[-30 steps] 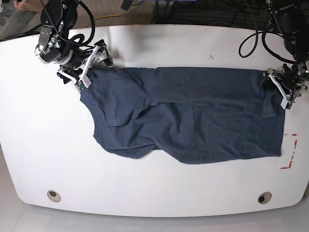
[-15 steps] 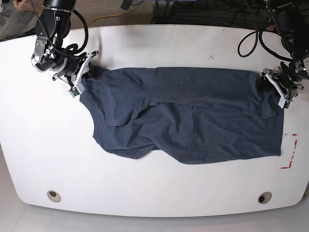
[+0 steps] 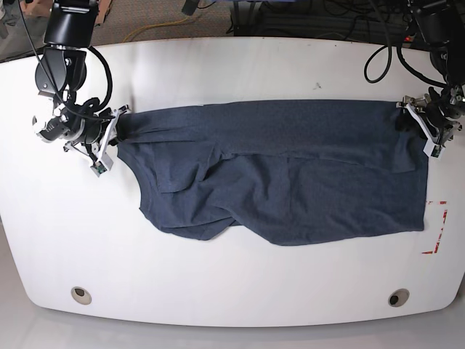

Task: Fold the T-shirt properly
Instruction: 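Slide both grippers along the shirt edge, smoothing it flat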

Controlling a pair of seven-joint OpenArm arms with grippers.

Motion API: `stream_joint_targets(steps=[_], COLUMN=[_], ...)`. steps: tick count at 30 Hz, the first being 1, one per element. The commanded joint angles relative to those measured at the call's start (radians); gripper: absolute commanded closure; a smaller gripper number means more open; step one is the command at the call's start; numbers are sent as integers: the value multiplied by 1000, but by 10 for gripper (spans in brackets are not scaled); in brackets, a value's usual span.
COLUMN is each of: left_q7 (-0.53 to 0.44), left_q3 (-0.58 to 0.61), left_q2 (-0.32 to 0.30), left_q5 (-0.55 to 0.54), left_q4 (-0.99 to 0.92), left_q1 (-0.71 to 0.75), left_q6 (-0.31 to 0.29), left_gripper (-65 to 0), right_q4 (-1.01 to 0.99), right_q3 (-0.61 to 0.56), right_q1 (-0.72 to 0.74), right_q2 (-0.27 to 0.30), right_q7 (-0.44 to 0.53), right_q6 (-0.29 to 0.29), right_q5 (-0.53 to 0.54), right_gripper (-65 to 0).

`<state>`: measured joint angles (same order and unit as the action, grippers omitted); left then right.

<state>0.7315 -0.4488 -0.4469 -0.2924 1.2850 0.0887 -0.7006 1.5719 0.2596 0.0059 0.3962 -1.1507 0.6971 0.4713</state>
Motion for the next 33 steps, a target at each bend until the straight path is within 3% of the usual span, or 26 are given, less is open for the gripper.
stream_joint_targets(steps=[1, 6, 8, 12, 16, 20, 26, 33], left_q7=[26, 30, 30, 101, 165, 170, 170, 167], left_q3=[-3, -8, -31, -138, -178, -180, -178, -141], left_q2=[-28, -31, -31, -31, -31, -31, -25, -23], left_q5=[28, 14, -21, -130, -210, -224, -190, -130], left_q4=[5, 23, 60, 127, 175, 213, 209, 106], left_q1=[1, 1, 1, 18, 19, 38, 59, 49], left_q6=[2, 2, 2, 2, 2, 2, 2, 2], left_gripper=[-407, -407, -408, -414, -415, -417, -506, -506], right_q4=[-49, -123, -109, -14, 46, 46, 18, -69], right_q3=[-7, -24, -21, 57, 131, 178, 188, 174], right_q1=[47, 92, 95, 36, -27, -83, -108, -86], right_q2=[20, 36, 43, 43, 27, 4, -58, -89], right_q7=[50, 96, 91, 41, 16, 1, 5, 82], right_q6=[1, 1, 1, 1, 1, 1, 1, 1], right_q5=[8, 14, 24, 79, 132, 186, 189, 191], right_gripper=[-86, -116, -192, -412, -552, -566, -566, -553])
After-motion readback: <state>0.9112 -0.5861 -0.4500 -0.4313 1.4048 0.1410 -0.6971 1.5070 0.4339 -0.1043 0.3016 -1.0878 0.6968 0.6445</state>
